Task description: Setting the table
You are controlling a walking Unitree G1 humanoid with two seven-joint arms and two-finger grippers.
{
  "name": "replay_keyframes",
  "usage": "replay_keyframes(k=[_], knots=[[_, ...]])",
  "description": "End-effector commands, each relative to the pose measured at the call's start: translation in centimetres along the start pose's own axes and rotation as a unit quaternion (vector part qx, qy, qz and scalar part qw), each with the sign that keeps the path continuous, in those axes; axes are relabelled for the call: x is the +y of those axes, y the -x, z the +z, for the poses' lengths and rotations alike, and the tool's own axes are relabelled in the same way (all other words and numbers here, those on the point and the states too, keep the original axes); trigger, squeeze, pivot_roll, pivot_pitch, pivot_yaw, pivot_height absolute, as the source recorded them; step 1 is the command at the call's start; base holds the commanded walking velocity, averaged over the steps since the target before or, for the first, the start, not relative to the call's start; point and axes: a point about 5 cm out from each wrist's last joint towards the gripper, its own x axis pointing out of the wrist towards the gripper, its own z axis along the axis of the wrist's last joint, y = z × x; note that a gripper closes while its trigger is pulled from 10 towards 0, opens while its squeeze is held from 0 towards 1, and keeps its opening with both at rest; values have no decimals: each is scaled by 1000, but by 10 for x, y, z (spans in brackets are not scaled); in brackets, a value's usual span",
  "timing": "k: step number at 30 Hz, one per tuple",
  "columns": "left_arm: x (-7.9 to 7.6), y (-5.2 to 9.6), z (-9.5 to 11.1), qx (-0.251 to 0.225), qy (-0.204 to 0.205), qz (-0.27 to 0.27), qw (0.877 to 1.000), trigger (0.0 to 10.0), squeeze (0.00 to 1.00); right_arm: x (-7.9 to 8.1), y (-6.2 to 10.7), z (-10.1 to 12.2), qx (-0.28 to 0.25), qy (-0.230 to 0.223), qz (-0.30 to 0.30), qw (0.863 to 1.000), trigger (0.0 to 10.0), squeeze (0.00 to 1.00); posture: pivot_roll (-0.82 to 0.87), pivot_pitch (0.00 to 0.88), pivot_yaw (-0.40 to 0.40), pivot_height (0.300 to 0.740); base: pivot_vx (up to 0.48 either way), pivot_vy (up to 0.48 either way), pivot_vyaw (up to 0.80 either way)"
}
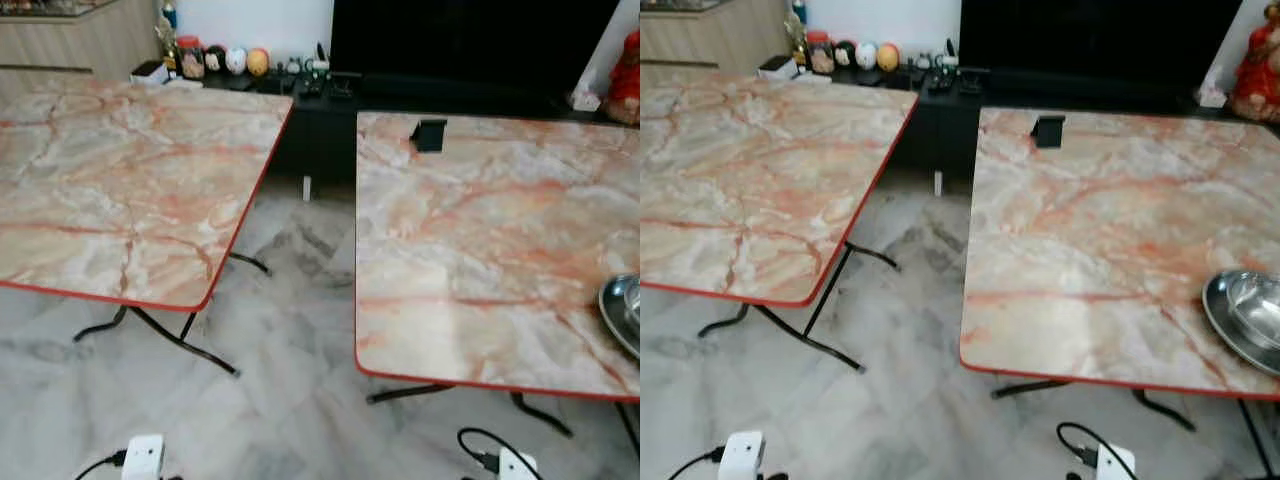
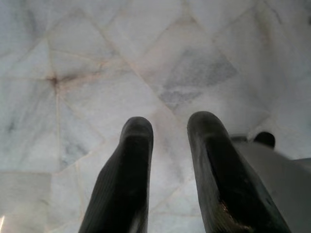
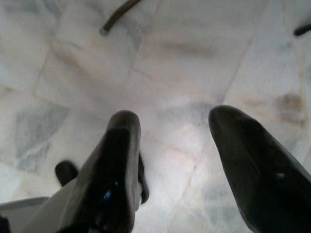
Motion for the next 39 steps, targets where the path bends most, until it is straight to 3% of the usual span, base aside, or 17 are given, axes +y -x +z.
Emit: replay_keyframes(k=[1,28,39], knots=[[6,1,-1,2,4,7,1000,10000,0,4,-1,1,1,-1,5,1000,10000,0,21,0,-13,740,0,281,0],[7,2,-3,3,9,9,1000,10000,0,2,-1,1,3,15,-2,1000,10000,0,27,0,-20,740,0,281,0],[-2,0,-3,1,6,4,1000,10000,0,2,0,-1,4,22,-4,1000,10000,0,36,0,-20,740,0,277,0]])
